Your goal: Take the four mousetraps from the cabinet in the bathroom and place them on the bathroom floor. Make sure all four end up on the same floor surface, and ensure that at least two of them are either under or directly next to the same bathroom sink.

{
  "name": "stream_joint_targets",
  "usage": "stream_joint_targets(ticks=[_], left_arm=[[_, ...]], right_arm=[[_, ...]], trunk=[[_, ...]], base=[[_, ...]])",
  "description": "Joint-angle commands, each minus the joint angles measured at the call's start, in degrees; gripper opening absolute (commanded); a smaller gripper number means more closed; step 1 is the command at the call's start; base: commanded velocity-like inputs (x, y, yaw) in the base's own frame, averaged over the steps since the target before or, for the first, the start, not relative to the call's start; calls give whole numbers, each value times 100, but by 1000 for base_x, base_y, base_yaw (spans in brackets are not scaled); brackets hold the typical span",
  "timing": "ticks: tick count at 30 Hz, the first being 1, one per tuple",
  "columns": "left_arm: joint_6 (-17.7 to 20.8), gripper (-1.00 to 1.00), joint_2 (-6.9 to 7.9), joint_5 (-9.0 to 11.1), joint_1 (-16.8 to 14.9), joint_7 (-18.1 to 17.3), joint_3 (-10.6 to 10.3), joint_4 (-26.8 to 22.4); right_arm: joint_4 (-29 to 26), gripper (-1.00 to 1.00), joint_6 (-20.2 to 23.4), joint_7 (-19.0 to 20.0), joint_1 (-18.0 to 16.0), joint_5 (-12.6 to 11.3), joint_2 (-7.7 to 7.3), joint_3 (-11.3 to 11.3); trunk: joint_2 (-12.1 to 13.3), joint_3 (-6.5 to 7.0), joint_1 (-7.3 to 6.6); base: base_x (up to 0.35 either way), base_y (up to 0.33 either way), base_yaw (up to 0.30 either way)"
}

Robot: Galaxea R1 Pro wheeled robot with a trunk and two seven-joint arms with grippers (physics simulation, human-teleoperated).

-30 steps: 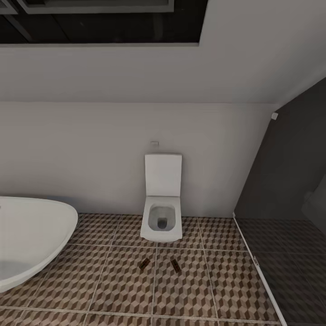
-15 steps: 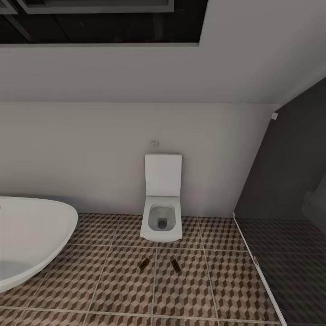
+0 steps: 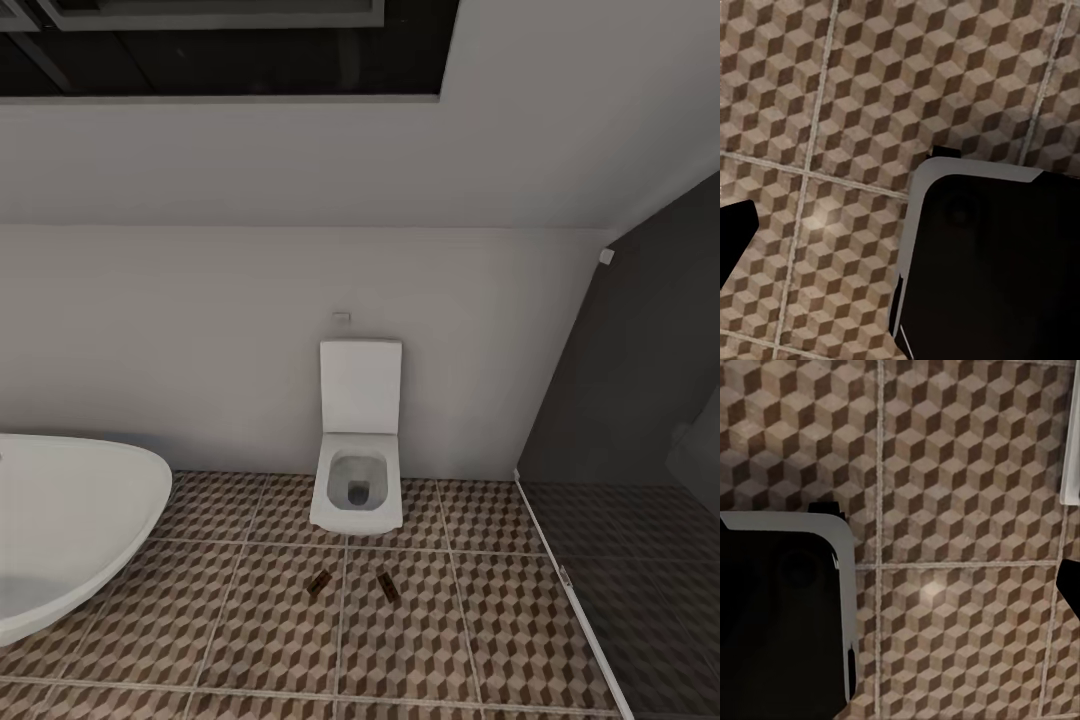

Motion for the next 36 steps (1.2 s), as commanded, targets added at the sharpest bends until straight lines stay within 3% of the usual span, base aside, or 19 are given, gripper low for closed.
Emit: stream_joint_targets(ticks=[1,36], left_arm=[[-35,100,2,37,-9,-6,-50,21],[-41,100,3,36,-9,-10,-60,15]], right_arm=[[9,100,-20,-20,-4,60,-1,-42],[9,100,-25,-19,11,66,14,-42]], trunk=[[-11,-11,3],[-11,205,3]], base=[[0,0,0],[0,0,0]])
